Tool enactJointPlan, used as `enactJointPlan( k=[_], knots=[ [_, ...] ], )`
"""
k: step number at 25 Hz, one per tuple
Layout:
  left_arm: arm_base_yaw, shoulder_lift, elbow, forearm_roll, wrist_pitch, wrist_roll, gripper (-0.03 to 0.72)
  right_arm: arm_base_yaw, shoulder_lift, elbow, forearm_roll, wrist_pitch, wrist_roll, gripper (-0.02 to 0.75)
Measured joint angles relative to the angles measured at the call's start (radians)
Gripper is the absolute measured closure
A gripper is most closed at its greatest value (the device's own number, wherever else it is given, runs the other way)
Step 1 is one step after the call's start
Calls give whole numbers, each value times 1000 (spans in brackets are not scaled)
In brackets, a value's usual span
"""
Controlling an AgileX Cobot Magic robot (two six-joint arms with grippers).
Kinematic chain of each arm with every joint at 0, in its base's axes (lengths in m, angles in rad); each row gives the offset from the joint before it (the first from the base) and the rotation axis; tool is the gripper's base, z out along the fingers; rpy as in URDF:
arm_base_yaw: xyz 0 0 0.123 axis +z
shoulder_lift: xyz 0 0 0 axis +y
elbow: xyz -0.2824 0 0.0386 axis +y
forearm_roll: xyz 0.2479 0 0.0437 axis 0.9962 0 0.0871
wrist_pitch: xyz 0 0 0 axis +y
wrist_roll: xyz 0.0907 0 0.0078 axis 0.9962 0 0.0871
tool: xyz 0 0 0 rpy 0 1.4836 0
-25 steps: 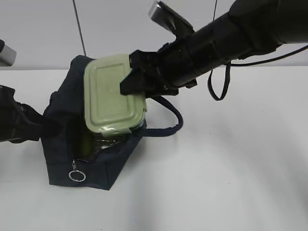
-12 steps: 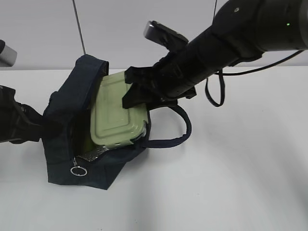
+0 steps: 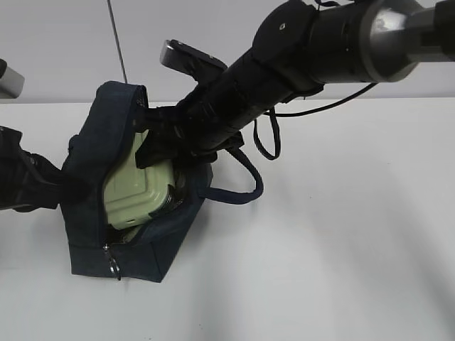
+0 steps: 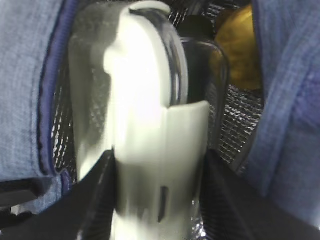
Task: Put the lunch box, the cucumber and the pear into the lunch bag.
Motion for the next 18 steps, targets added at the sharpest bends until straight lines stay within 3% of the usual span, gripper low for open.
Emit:
enactJointPlan(
  k=[5, 7, 18],
  knots=[
    [0, 0, 0, 0, 3, 0, 688, 0, 8, -49, -11, 64, -26, 255],
    [0, 0, 0, -1, 5, 0, 688, 0, 4, -70, -38, 84, -31, 230],
    [0, 0, 0, -1, 2, 0, 688, 0, -106, -99, -290, 89, 70, 227]
  ],
)
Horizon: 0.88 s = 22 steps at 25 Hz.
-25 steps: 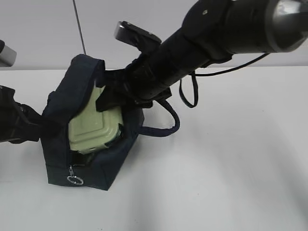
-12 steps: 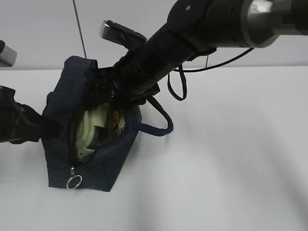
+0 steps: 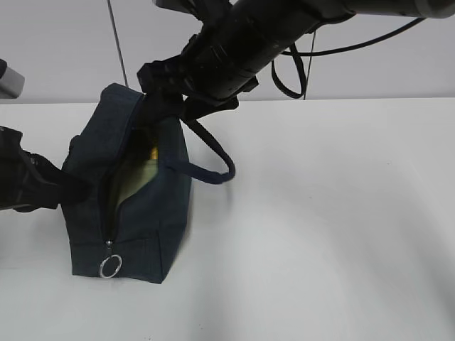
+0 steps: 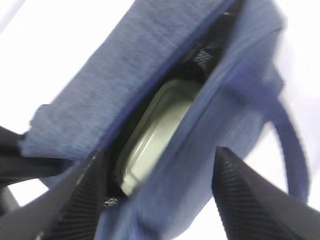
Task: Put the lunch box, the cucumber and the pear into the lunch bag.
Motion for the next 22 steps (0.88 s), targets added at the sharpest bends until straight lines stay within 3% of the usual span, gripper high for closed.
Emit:
enactJointPlan(
  k=[4, 19, 22],
  knots=[
    [0, 0, 0, 0, 0, 0, 688, 0, 0, -2, -77, 0, 53, 227],
    [0, 0, 0, 0, -1, 0, 688, 0, 49, -2, -45, -29, 64, 227],
    [0, 0, 0, 0, -3, 6, 645, 0, 49, -2, -54, -29, 52, 227]
  ],
)
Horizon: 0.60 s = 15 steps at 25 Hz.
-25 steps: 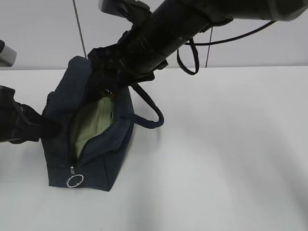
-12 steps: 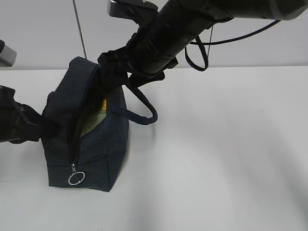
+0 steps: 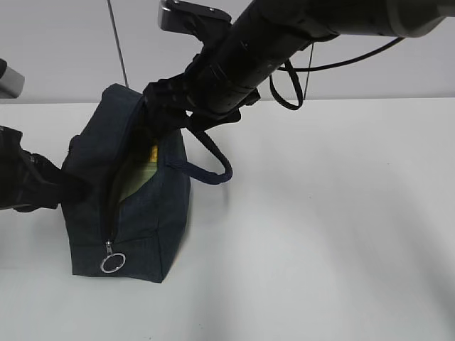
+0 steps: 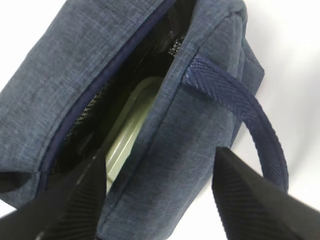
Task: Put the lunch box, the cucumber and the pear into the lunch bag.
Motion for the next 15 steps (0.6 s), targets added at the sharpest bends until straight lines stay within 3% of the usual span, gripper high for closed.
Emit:
enactJointPlan(
  k=[6, 9, 15],
  knots=[
    [0, -26, 0, -2, -2, 12, 314, 0, -32, 0, -49, 0, -57, 258],
    [0, -83, 0, -5, -22, 27, 269, 0, -83, 4, -53, 0, -84, 280],
    [0, -247, 26, -22, -61, 34, 260, 28, -184, 126, -53, -48, -130, 288]
  ],
)
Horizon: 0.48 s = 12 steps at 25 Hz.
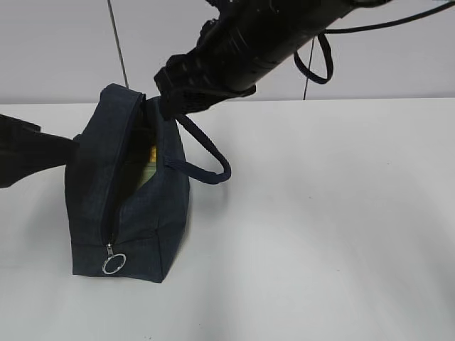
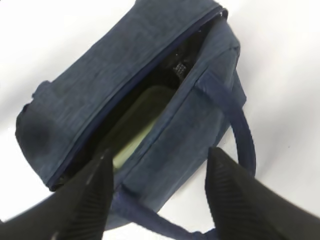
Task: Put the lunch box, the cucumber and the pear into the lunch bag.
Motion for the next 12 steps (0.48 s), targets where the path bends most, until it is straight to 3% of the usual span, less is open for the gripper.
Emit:
enactJointPlan(
  k=[3, 12],
  knots=[
    [-2, -96, 78, -27, -78, 33, 280, 42, -61, 138, 0, -123, -32, 289],
    [-2, -405, 264, -127, -260, 137, 324, 202, -208, 591, 25, -679, -168, 293]
  ],
)
